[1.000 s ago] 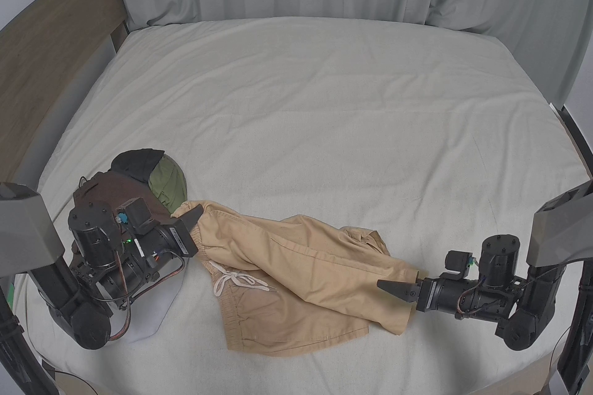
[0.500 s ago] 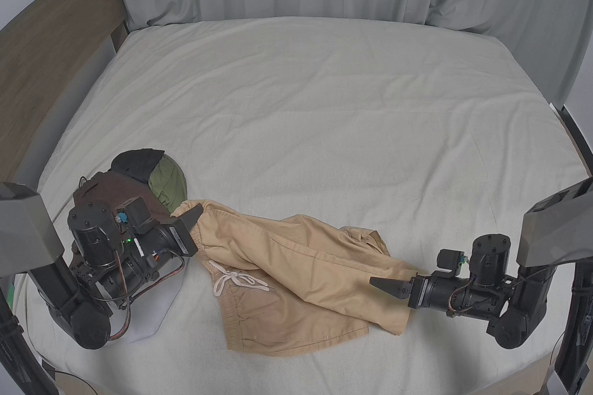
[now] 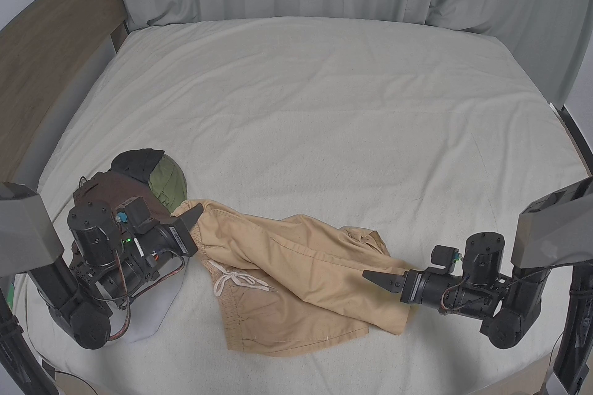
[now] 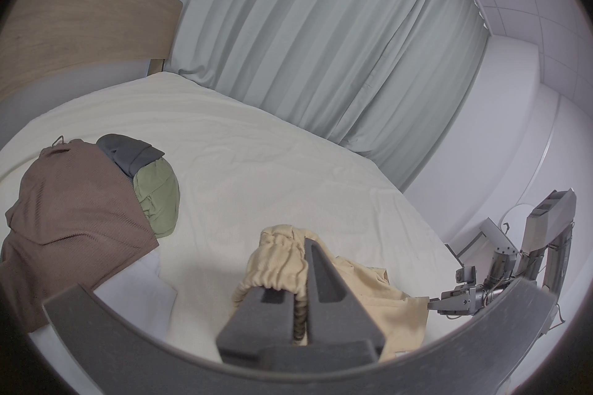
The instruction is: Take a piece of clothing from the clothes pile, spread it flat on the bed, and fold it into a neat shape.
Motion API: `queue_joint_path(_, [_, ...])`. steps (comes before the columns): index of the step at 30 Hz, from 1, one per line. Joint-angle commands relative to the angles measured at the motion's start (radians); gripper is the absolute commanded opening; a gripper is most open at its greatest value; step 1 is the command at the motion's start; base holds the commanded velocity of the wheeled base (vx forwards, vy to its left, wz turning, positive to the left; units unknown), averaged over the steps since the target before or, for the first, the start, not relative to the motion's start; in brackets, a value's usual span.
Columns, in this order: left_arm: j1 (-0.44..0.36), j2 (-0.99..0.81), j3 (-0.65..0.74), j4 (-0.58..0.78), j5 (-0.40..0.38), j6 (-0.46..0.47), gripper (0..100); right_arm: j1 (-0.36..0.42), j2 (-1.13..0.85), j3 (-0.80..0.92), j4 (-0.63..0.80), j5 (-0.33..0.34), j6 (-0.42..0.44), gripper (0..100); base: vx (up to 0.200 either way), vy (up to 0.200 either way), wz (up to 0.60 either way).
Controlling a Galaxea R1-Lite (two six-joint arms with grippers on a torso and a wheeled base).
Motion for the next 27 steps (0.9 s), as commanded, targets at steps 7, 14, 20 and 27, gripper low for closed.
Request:
queue_joint_path(7, [-0.001, 0.001, 0.0, -0.002, 0.001, 0.0, 0, 0.006, 0.003, -0.004, -0.001, -0.001, 0.003, 0, 0.0, 0.0, 0.0])
queue_joint_path(14, [0.001, 0.003, -0.003, -0.002, 0.001, 0.0, 0, 0.003, 0.001, -0.004, -0.001, -0.006, 0.001, 0, 0.0, 0.0, 0.0])
queue_joint_path(20, [0.001, 0.001, -0.014, -0.002, 0.001, 0.0, 0, 0.001, -0.015, 0.004, -0.003, -0.006, -0.008, 0, 0.0, 0.0, 0.0])
queue_joint_path(27, [0.019, -0.005, -0.086, -0.002, 0.001, -0.005, 0, 0.006, -0.144, -0.01, -0.003, -0.006, -0.005, 0, 0.0, 0.0, 0.0])
